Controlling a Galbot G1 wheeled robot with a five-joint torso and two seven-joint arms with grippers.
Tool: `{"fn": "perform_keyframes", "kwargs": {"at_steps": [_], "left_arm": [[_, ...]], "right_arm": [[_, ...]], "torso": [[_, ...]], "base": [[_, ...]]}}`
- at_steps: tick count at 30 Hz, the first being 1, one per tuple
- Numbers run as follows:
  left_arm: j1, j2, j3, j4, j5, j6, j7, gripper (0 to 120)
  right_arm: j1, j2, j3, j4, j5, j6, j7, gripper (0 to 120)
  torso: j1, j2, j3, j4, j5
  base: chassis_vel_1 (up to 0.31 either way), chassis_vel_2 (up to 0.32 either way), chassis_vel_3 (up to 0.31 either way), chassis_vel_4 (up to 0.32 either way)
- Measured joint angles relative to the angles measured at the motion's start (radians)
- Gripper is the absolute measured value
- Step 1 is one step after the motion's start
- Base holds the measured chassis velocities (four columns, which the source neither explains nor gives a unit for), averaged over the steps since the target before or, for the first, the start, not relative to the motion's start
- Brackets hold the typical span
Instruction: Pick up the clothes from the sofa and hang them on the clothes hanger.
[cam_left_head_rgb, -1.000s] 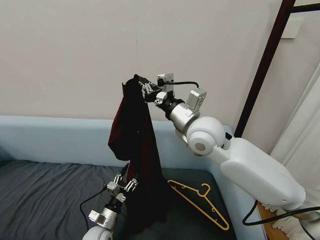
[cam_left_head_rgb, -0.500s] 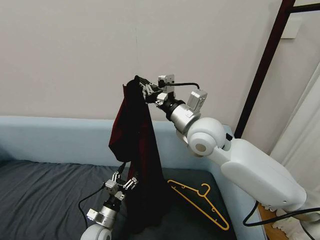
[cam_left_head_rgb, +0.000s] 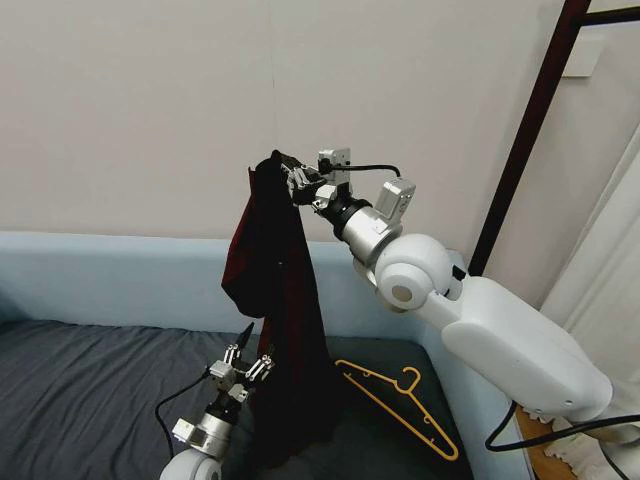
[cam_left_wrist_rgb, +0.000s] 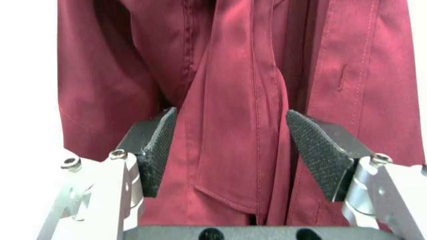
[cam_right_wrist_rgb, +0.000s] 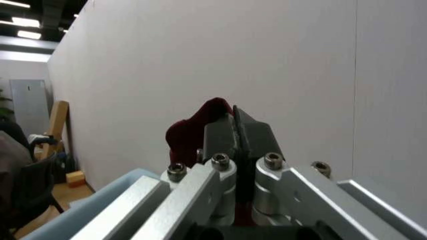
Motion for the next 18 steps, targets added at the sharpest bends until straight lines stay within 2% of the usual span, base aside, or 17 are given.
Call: {"fn": "perform_keyframes", "kwargs": {"at_steps": [7,10,11,15,16,18], "left_arm": [[-0.003,-0.006,0.005,0.015,0.007,-0.002,0.003,63],[-0.002,-0.006,0.005,0.014,0.006,-0.002,0.004,49],[-0.002,-0.006,0.005,0.014,0.006,-0.002,0.004,49],[-0.002,-0.005,0.005,0.019,0.006,-0.002,0.006,32],[-0.002,-0.005,0.005,0.019,0.006,-0.002,0.006,32],[-0.003,-0.006,0.005,0.022,0.006,-0.003,0.007,23]], "right_arm": [[-0.005,-0.001,0.000,0.004,0.000,0.000,0.000,0],[-0.005,0.000,-0.001,0.001,0.000,0.000,0.000,0],[-0.005,0.000,-0.001,0.001,0.000,0.000,0.000,0],[-0.006,0.000,-0.003,0.002,0.000,-0.001,0.000,0],[-0.006,0.000,-0.003,0.002,0.000,-0.001,0.000,0],[-0.006,0.000,-0.003,0.003,0.000,-0.001,0.000,0]], "torso": [[0.000,0.000,0.000,0.0001,0.0000],[0.000,0.000,0.000,0.0001,0.0000],[0.000,0.000,0.000,0.0001,0.0000],[0.000,0.000,0.000,0.0001,0.0000],[0.000,0.000,0.000,0.0001,0.0000],[0.000,0.000,0.000,0.0001,0.0000]], "base": [[0.000,0.000,0.000,0.000],[0.000,0.000,0.000,0.000],[0.000,0.000,0.000,0.000],[0.000,0.000,0.000,0.000],[0.000,0.000,0.000,0.000],[0.000,0.000,0.000,0.000]]}}
